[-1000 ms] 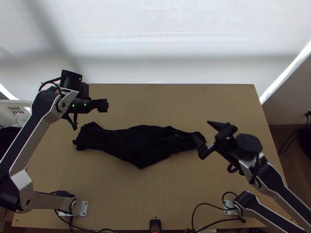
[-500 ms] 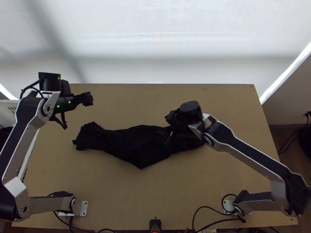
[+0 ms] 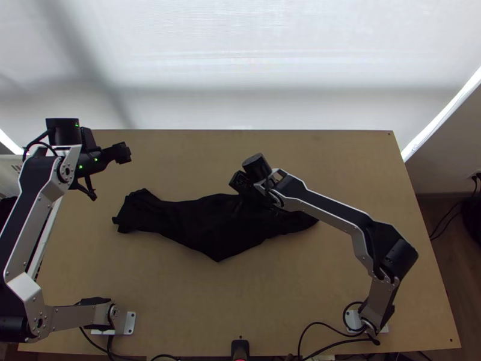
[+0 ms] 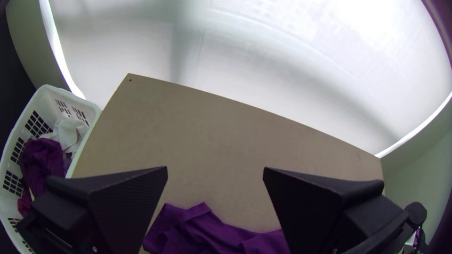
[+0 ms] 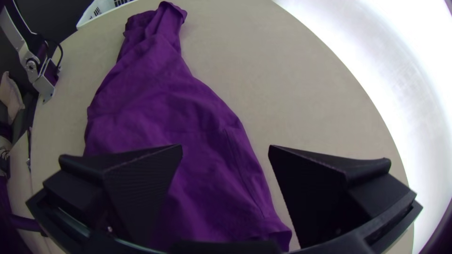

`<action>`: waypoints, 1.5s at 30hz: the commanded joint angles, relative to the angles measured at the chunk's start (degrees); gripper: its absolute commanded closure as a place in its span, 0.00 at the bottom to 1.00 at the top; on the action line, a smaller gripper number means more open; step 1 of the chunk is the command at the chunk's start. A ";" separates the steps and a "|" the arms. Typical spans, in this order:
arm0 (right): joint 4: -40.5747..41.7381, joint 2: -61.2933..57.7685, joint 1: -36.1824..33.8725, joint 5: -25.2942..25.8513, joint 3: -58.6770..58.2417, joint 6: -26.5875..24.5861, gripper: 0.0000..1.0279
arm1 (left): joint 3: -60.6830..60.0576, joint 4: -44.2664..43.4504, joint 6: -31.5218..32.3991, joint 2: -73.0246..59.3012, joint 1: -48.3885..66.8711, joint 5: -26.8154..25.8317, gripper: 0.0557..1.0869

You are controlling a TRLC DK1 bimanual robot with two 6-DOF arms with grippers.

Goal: Fold the t-shirt

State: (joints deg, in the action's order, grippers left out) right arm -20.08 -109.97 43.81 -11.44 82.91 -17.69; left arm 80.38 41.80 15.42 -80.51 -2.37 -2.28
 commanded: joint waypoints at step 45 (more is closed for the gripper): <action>6.28 -11.58 0.48 -0.51 2.95 -0.32 0.71 | -3.21 -2.87 -1.01 0.35 -1.76 0.09 0.04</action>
State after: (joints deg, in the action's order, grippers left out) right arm -13.96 -121.08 43.88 -11.44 88.05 -17.67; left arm 78.08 39.86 14.96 -80.51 -3.88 -2.31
